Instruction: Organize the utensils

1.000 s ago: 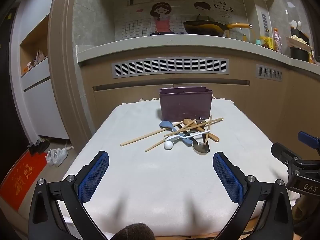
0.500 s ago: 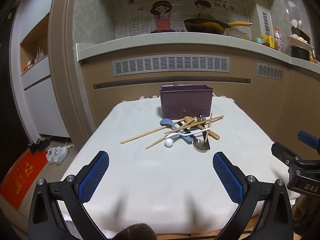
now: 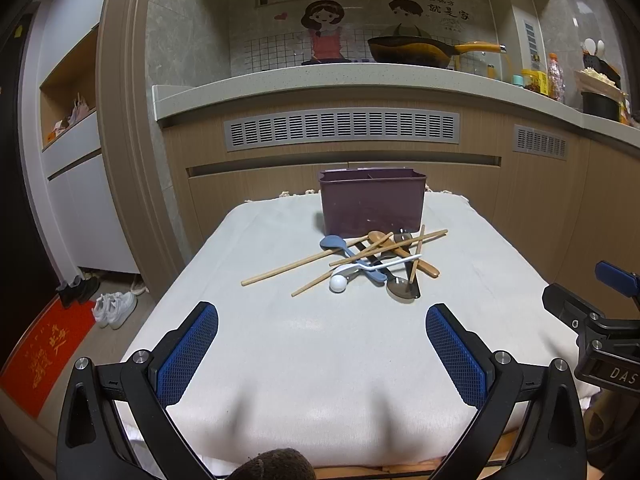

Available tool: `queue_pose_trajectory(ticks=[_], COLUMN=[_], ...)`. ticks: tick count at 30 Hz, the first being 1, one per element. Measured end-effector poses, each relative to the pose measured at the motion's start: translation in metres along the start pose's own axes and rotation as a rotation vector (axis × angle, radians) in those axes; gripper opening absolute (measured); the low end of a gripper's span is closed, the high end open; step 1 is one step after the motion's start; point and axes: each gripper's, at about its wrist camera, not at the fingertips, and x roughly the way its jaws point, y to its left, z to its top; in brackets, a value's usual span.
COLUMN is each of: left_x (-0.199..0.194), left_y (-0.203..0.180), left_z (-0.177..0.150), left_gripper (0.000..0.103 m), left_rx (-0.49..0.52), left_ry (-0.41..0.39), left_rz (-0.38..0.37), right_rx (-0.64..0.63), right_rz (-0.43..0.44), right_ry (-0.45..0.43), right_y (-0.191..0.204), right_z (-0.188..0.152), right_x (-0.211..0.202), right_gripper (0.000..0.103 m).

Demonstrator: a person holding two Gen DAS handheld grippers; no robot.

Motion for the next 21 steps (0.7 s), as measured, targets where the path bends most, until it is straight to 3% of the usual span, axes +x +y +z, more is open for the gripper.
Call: queue_pose_trajectory(ticks=[21], left_x=[0.0025], left_y=[-0.0022], left_z=[-0.0039], left_gripper=[0.103], left_rx=[0.0], left_ry=[0.012], left_rz=[-0.005], right_rx=[-0.003], right_rz=[0.018], right_ry=[0.012], right_y=[0.0001], right_z=[-0.0005], right_x=[-0.0007], right_gripper=[0.102])
